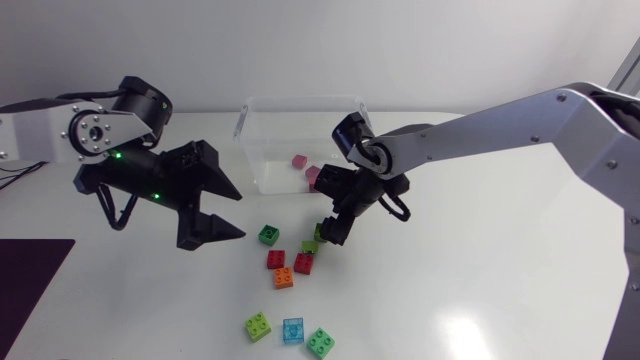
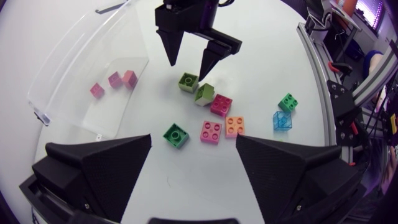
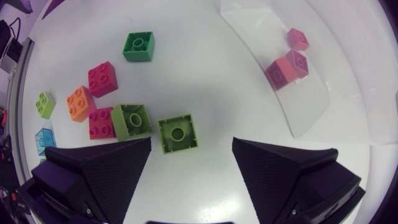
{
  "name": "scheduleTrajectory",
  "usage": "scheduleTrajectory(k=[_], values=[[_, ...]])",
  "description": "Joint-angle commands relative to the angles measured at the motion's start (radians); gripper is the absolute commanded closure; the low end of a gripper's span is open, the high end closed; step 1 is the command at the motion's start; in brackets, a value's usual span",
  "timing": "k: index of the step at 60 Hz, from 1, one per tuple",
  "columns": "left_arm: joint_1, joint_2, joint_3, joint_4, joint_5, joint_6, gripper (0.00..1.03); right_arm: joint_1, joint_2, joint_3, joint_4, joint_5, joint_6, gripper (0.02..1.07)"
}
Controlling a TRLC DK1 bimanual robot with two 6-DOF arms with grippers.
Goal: Place the duplo bricks in the container
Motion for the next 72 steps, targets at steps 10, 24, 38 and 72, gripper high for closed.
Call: scheduleTrajectory(k=[10, 24, 38, 72], values=[[-0.022, 0.083, -0.019, -0.008, -0.015, 0.072, 0.08, 0.004, 0.047, 0.026, -0.032, -0.011, -0.039, 0.13], [-0.043, 0.134, -0.015, 0.021, -0.041, 0.089, 0.09, 0.024, 0.066, 0.056, -0.066, -0.014, -0.04, 0.26], [-0.043, 0.181, 0.001, 0.034, -0.06, 0.115, 0.09, 0.044, 0.089, 0.073, -0.075, -0.012, -0.04, 0.69], [-0.045, 0.305, 0.09, 0.06, -0.083, 0.167, 0.09, 0.044, -0.105, -0.089, -0.074, 0.023, -0.014, 0.76]])
